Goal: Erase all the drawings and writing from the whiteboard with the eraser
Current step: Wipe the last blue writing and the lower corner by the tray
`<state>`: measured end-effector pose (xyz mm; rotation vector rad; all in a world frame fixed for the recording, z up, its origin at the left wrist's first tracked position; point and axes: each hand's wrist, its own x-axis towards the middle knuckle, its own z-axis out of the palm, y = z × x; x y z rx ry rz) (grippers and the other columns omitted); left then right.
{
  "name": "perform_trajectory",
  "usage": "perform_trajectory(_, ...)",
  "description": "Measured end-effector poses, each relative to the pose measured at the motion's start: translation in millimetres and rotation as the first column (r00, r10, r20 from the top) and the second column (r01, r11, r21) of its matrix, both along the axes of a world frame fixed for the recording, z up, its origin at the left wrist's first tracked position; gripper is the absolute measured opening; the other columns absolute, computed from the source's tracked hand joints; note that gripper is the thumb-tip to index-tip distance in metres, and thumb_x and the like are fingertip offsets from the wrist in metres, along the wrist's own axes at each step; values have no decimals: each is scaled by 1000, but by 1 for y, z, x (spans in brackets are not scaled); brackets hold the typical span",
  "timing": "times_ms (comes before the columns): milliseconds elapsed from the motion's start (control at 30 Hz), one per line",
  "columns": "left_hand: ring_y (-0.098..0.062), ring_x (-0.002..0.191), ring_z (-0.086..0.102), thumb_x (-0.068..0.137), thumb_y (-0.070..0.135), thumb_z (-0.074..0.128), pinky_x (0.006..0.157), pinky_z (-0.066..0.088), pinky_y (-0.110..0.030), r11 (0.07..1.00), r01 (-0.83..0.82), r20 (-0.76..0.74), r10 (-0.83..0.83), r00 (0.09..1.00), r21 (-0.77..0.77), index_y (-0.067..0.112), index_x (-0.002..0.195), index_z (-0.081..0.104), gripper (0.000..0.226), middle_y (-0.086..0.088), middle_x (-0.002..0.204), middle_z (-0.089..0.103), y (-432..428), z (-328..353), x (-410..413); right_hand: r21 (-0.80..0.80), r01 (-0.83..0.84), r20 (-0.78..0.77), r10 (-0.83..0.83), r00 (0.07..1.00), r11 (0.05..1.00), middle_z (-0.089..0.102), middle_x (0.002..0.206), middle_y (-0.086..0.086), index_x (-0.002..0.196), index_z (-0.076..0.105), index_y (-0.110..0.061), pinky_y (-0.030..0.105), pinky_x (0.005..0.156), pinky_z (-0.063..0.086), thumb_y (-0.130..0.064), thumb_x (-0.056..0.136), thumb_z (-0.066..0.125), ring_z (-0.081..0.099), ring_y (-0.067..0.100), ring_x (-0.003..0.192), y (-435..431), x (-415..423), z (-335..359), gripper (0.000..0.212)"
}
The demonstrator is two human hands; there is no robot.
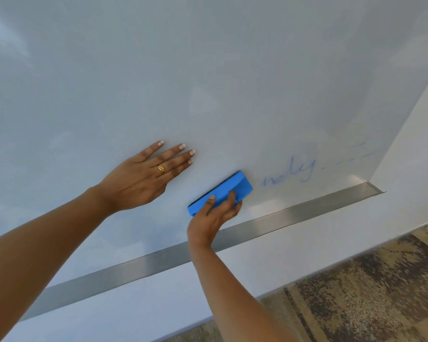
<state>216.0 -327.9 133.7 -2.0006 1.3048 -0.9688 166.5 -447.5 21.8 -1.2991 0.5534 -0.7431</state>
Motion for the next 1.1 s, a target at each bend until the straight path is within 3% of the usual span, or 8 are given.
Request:
perform_trajectory(167, -25, 143, 14, 92, 16, 30, 118, 6, -41, 1000, -5, -13, 5, 1000, 0, 6, 147, 25, 56, -9, 154, 20, -1, -6, -1, 295, 49, -110, -17, 994, 954, 5, 153, 11, 144, 21, -13, 13, 81, 32, -12, 99, 38, 32, 26, 131, -42, 2, -15, 48)
perform_trajectory(300, -25, 144, 12, 92, 17, 29, 118, 5, -41, 1000, -14, -25, 14, 1000, 5, 6, 147, 24, 57, -8, 155, 18, -4, -6, 0, 446, 61, -144, 4, 990, 893, 10, 152, 11, 145, 21, -16, 22, 84, 34, -11, 99, 39, 39, 26, 125, -56, 0, -7, 49)
perform_trajectory(433, -25, 143, 14, 92, 17, 30, 118, 6, -41, 1000, 6, -18, -6, 1000, 27, 6, 147, 26, 56, -8, 155, 19, -13, -1, 4, 394, 40, -72, -13, 997, 918, 10, 151, 8, 143, 25, -16, 21, 82, 36, -10, 99, 39, 39, 14, 113, -57, 0, 15, 46)
perform_trajectory(667, -26, 142, 16, 92, 15, 29, 116, 11, -43, 999, 49, 3, -49, 999, -12, 5, 144, 32, 53, -9, 152, 27, -53, 15, 8, 113, 41, 104, -53, 993, 993, 4, 154, 3, 140, 33, -21, 32, 103, 37, -14, 99, 40, 27, 19, 135, -69, 15, 57, 43)
perform_trajectory(800, -27, 142, 19, 94, 19, 29, 116, 11, -45, 998, 52, 39, -51, 998, -24, 6, 145, 30, 53, -10, 152, 26, -82, 26, 16, 14, 40, 160, -41, 986, 999, 5, 154, 1, 140, 33, -23, 24, 100, 39, -17, 99, 39, 29, 14, 133, -70, 15, 62, 42)
perform_trajectory(900, -28, 142, 20, 95, 21, 29, 116, 10, -45, 998, 48, 53, -46, 998, -35, 6, 146, 28, 53, -11, 153, 25, -99, 26, 19, 49, 53, 133, -59, 989, 997, 4, 154, 1, 142, 30, -24, 14, 93, 42, -19, 100, 38, 33, 11, 130, -80, 18, 50, 43)
perform_trajectory(1000, -28, 141, 21, 94, 20, 31, 116, 10, -45, 997, 55, 65, -52, 997, -59, 6, 145, 31, 52, -11, 152, 27, -106, 23, 19, 160, 68, 63, -79, 995, 985, 4, 154, 2, 144, 27, -24, 36, 100, 44, -21, 100, 37, 34, 20, 131, -94, 23, 34, 45)
perform_trajectory(1100, -28, 141, 21, 95, 21, 30, 116, 9, -45, 996, 54, 78, -49, 996, -71, 6, 144, 32, 52, -11, 152, 27, -107, 21, 19, 282, 97, -24, -94, 995, 954, 5, 154, 4, 145, 25, -23, 42, 101, 41, -20, 100, 36, 36, 23, 130, -111, 25, 16, 46)
